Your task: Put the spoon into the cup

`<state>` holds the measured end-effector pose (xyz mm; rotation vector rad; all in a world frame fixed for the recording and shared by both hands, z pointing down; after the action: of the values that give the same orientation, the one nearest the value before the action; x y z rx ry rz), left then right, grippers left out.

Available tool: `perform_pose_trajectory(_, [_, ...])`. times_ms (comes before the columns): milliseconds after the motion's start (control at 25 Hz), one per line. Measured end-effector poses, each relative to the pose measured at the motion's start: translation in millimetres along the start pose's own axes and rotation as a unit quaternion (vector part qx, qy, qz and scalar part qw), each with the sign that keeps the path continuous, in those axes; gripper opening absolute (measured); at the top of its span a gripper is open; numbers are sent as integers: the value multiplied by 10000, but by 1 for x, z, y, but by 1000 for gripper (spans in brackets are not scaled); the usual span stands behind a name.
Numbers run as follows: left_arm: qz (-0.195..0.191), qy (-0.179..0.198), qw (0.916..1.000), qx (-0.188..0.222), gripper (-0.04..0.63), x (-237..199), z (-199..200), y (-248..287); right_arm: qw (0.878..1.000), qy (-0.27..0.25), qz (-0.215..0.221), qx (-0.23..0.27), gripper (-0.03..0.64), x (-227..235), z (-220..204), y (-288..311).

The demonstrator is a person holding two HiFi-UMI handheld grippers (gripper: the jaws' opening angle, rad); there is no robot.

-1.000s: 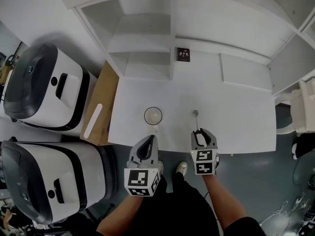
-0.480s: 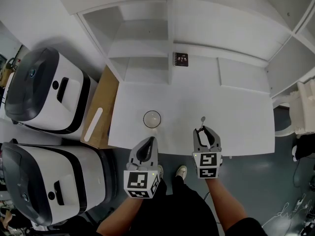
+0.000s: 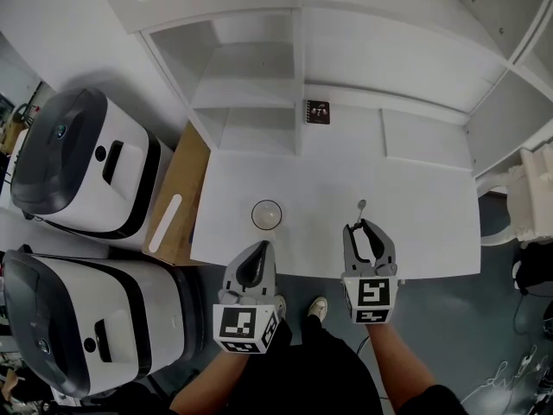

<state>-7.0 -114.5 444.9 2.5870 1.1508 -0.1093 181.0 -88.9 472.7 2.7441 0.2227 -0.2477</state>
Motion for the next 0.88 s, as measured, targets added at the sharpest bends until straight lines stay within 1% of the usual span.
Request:
perform_pose_trajectory(360, [-2,154,9989,440,6,8,33,-12,9970,207,23,744,175,4,55,-34])
perform_pose_trajectory(520, [54,240,9983,534,6,9,40,-20,9947,224,123,996,175,1,73,-49])
perform_pose_trajectory(680, [100,264,9974,659,6,7,47,-29,9931,178,204,1143,175,-5,83,-57])
perform_pose_trajectory(800, [107,231,9971,719,6,7,51,-32,9926,186,216,1177,175,-8,85,-59])
perform_pose_trajectory(880, [77,272,9966,777,6,9,55,-34,9924,185,226,1191,175,-9,86,-61])
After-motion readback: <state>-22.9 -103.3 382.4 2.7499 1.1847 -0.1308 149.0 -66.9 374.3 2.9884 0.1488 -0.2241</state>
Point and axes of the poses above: the fingertips, and each gripper's own axes: y forward along the fingers, x to its right, z out of its top, the point moved 2 cm from there along -y, backward along the fingers, and after that the axes turned 8 degrees about -z, right-handed, at the moved point
